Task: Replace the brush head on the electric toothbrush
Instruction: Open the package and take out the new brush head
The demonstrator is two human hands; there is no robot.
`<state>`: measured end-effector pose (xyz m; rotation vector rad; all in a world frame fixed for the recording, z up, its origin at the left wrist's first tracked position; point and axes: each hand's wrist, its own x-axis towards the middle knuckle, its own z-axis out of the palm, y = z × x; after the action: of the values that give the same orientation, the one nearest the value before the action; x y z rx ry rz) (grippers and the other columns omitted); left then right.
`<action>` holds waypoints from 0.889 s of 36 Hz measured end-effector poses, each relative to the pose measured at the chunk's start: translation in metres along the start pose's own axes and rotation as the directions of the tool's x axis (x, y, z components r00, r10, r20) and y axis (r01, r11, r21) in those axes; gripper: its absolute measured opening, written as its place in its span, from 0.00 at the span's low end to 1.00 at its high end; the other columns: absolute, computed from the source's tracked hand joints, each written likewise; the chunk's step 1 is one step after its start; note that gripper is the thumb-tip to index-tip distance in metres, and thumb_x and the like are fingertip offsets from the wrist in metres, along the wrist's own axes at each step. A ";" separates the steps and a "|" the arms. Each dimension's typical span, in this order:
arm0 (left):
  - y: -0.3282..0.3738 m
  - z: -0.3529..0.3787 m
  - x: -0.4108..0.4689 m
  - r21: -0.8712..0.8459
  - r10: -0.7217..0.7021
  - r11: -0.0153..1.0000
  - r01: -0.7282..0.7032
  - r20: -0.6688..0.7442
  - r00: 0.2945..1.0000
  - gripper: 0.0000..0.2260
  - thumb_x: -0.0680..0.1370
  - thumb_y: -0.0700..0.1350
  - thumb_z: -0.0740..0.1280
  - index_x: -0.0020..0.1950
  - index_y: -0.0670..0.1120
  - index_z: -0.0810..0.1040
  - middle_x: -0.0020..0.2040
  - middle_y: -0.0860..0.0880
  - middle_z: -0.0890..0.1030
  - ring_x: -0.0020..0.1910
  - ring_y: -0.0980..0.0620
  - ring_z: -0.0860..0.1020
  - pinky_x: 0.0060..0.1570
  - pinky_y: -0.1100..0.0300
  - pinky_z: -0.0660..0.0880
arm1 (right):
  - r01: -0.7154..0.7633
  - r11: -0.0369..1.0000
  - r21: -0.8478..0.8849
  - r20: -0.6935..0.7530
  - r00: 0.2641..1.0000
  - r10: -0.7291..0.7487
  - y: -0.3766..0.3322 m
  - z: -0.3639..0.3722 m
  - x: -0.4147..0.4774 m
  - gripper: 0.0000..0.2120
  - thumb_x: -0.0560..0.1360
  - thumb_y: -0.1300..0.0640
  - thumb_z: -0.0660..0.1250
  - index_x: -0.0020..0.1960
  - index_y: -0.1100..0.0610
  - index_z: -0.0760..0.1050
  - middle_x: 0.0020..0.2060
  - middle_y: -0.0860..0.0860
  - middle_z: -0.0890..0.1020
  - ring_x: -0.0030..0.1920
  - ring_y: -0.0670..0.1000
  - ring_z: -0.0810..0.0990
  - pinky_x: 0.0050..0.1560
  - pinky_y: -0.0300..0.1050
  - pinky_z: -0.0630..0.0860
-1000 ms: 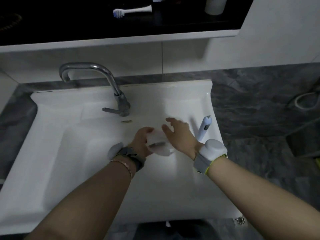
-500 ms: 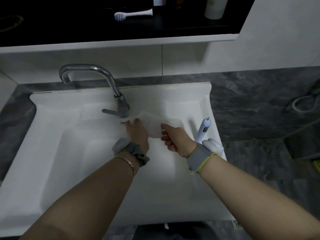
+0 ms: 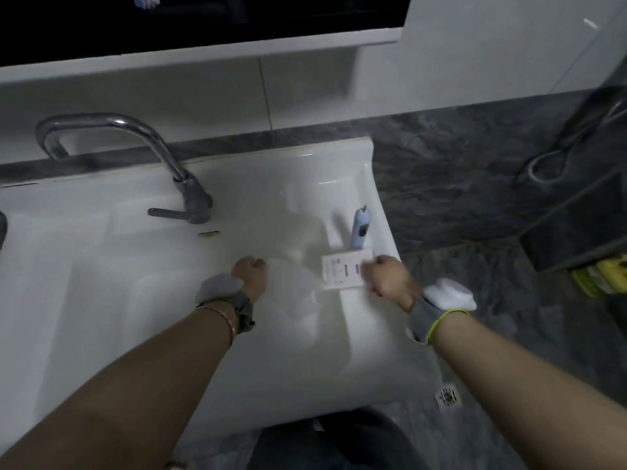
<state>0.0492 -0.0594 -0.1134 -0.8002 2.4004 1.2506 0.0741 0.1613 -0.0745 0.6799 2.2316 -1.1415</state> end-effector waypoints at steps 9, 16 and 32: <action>0.032 0.091 -0.054 0.082 0.199 0.953 -0.290 0.552 0.810 0.12 0.75 0.40 0.61 0.50 0.35 0.80 0.47 0.37 0.81 0.45 0.44 0.77 0.31 0.73 0.67 | 0.201 0.968 -0.152 -0.155 0.962 -0.224 0.021 -0.070 -0.004 0.16 0.75 0.53 0.62 0.35 0.61 0.80 0.28 0.52 0.78 0.30 0.48 0.75 0.33 0.40 0.68; 0.024 0.111 -0.052 0.217 0.325 0.880 -0.422 0.373 0.869 0.23 0.73 0.52 0.62 0.64 0.40 0.73 0.61 0.40 0.76 0.60 0.40 0.75 0.61 0.52 0.71 | 0.227 0.973 0.044 0.140 0.963 -0.231 0.027 -0.052 -0.002 0.09 0.76 0.60 0.64 0.41 0.61 0.81 0.24 0.49 0.75 0.17 0.38 0.70 0.21 0.30 0.67; 0.025 0.035 -0.077 -0.579 -0.050 0.479 0.660 0.733 0.678 0.23 0.75 0.67 0.50 0.47 0.52 0.77 0.49 0.46 0.79 0.50 0.46 0.76 0.57 0.40 0.69 | 0.373 0.925 0.066 -0.033 0.928 -0.372 -0.013 0.026 -0.006 0.12 0.70 0.56 0.72 0.51 0.53 0.73 0.39 0.48 0.73 0.38 0.47 0.73 0.37 0.36 0.69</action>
<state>0.0956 0.0063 -0.0772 -0.8634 0.8948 2.0213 0.0765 0.1316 -0.0759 0.2964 2.4129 -1.4043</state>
